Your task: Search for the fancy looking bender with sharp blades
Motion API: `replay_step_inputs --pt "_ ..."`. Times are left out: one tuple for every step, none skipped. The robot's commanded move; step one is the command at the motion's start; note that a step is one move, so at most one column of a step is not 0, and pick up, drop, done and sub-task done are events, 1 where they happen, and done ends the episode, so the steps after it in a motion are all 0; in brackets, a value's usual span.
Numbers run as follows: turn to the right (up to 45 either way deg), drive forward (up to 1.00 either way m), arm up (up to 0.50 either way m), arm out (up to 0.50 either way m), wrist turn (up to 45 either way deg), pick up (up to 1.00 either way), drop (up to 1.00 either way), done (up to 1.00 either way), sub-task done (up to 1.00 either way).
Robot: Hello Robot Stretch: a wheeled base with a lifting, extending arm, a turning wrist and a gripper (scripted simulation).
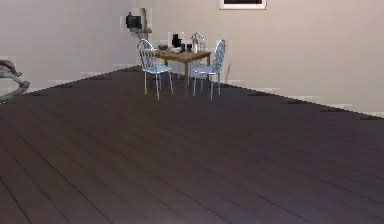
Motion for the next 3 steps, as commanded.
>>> replay_step_inputs --pt "-3.0 0.00 0.00 0.00 0.0 0.00 0.00 0.00 0.00" --pt "0.0 1.00 0.00 0.00 0.0 0.00 0.00 0.00 0.00" --pt "0.0 1.00 0.00 0.00 0.0 0.00 0.00 0.00 0.00"
